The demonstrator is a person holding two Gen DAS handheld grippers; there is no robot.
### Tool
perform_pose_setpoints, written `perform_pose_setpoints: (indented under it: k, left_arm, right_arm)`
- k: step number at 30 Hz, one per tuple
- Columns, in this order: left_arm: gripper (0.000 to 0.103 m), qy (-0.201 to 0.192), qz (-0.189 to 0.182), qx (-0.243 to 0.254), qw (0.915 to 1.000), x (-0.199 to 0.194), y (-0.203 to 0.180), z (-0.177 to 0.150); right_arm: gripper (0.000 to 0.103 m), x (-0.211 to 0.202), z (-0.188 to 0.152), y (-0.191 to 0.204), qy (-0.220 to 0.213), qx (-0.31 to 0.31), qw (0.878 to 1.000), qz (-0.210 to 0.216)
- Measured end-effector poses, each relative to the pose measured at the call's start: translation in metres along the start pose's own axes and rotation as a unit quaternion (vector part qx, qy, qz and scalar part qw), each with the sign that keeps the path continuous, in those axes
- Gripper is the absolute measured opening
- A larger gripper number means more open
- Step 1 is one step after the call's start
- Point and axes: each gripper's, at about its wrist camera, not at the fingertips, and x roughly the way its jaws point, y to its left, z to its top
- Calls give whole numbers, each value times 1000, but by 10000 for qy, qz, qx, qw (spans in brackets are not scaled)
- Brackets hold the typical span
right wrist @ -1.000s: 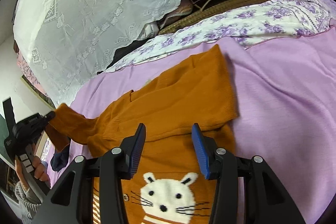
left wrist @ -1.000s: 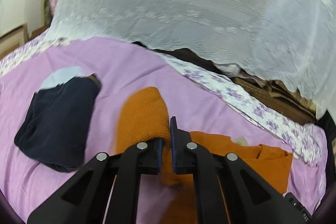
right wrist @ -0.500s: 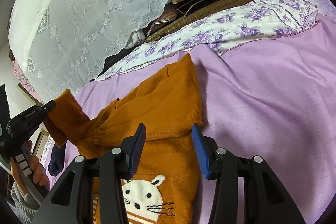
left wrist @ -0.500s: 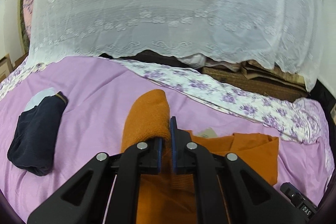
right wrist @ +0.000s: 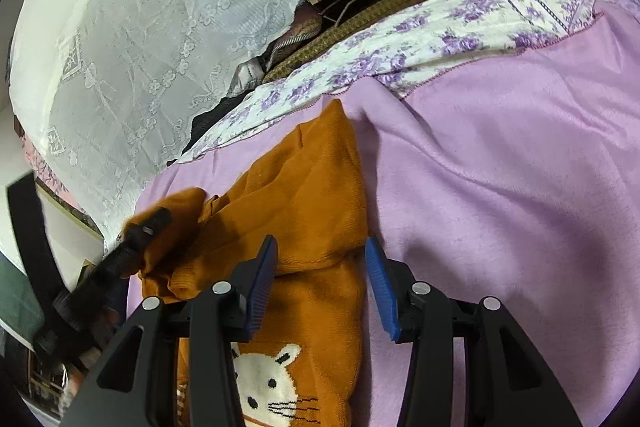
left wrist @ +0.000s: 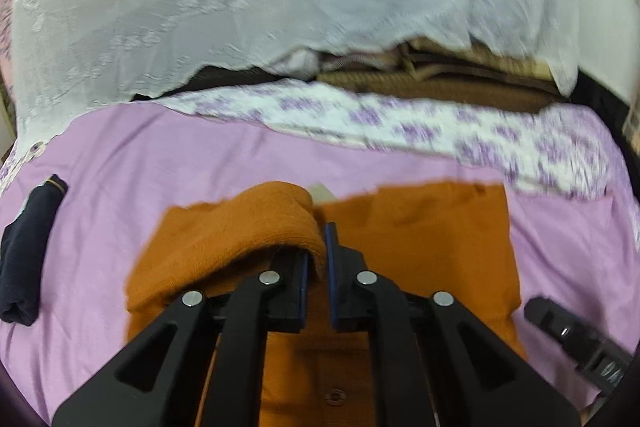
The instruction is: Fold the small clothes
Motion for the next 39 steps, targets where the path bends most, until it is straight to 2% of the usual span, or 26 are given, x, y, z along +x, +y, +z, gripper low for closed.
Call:
perform_pose_setpoints:
  k: [2,4,5,8,10,12,16,18,21,23,25,27,28,29,31,33,35,38,39]
  left_arm:
    - [17,235,-79,275,9993,16,-16,-13]
    - [54,540,-156,574,9968,30,-29,-27]
    - [59,617,-133,732,9953,34,-34,-33]
    - [67,494,-175,927,9943,24,-40,-37]
    - [87,374,-357,933,9943,8,-35,-37]
    - [93,202,-509,960,9939,-11,-24,-41]
    - [95,57,-406,1079,9933,-37,6,-47]
    - [95,84,-449,978,9942,-48,28,-48]
    - [96,176,-597,993,9931,-58,59,-57]
    - [97,49,-254,1077,9938,-59,79,-63]
    - [97,85,132,874,9960,-49,101,-59]
    - [97,196,276,314,9989,-37,126,-49]
    - [97,208,273,-35,9994,-31,139,-43]
    - [97,214,279,-347,9988,-25,151,-37]
    - [97,244,270,-780,9963,-15,169,-30]
    - [97,334,120,-1241,9916,-4,186,-28]
    - [97,581,94,-1373,9888,14,195,-32]
    - [97,920,403,-1314,9862,38,200,-49]
    - [97,1180,494,-1355,9825,51,204,-57]
  right_arm:
    - [46,2,0,-2,18,52,10000,-4]
    - [46,3,0,-6,40,137,9999,-1]
    - [46,4,1,-8,49,173,9998,3]
    - [46,5,1,-14,75,314,9995,30]
    - [46,4,1,-17,58,377,9993,44]
    - [46,2,1,-18,30,409,9991,78]
    - [46,-2,1,-12,-28,284,9995,161]
    - [46,-4,-2,1,-22,-40,9999,152]
    - [46,-4,-12,33,62,-812,9964,252]
    - [46,-4,-23,60,60,-1429,9894,262]
    - [46,-1,-35,89,19,-2057,9785,161]
    - [46,6,-49,121,-1,-2751,9614,-12]
    - [46,11,-56,134,30,-3054,9522,-88]
    - [46,19,-65,153,44,-3502,9364,-227]
    - [46,29,-76,175,-94,-4041,9134,-484]
    - [45,43,-79,190,-68,-4344,8984,-639]
    - [44,59,-78,197,41,-4469,8908,-819]
    - [42,85,-75,201,196,-4480,8884,-979]
    - [27,89,-75,201,202,-4470,8887,-1004]
